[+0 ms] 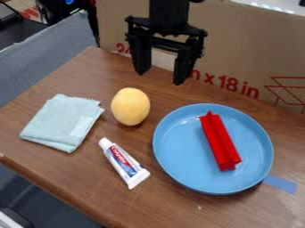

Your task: Move the red object from the blue plate to the table

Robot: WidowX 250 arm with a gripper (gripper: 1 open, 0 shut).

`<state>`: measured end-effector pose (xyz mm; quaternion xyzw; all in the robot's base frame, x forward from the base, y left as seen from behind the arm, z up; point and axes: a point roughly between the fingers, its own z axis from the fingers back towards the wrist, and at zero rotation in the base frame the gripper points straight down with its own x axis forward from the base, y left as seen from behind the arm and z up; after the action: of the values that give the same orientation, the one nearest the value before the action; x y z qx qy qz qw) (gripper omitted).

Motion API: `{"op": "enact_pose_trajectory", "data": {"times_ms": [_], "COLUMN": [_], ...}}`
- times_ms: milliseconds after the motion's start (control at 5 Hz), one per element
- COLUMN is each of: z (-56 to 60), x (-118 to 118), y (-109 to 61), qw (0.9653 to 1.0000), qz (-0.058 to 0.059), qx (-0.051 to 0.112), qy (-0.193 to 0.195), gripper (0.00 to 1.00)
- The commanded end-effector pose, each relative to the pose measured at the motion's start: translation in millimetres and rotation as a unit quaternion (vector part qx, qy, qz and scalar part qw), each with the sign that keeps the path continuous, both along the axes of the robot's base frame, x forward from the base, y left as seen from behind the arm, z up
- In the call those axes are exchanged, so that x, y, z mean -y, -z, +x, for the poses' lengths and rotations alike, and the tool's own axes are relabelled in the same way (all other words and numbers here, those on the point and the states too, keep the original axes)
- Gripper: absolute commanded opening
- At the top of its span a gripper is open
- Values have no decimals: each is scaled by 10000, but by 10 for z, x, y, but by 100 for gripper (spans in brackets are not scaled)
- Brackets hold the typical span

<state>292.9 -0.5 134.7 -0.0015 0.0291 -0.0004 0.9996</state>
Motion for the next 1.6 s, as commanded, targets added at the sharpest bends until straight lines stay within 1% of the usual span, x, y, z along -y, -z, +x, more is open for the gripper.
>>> {"op": "enact_pose_trajectory", "data": {"times_ms": [0,200,400,600,800,1000,1200,1400], "z": [-50,-98,-113,-61,-2,32,25,-195], "x": [-51,-165,-48,97,240,154,139,110], "y": [-39,-73,-95,-174,-219,-216,-223,-234], "qw": [10000,10000,9999,9995,9990,9988,9989,9989], "qz": [10,4,41,115,91,91,79,105], "qx": [10,27,118,291,432,470,446,435], "qy": [-45,-20,-88,-77,-6,136,123,126], "gripper": [100,100,100,100,100,100,100,100]}}
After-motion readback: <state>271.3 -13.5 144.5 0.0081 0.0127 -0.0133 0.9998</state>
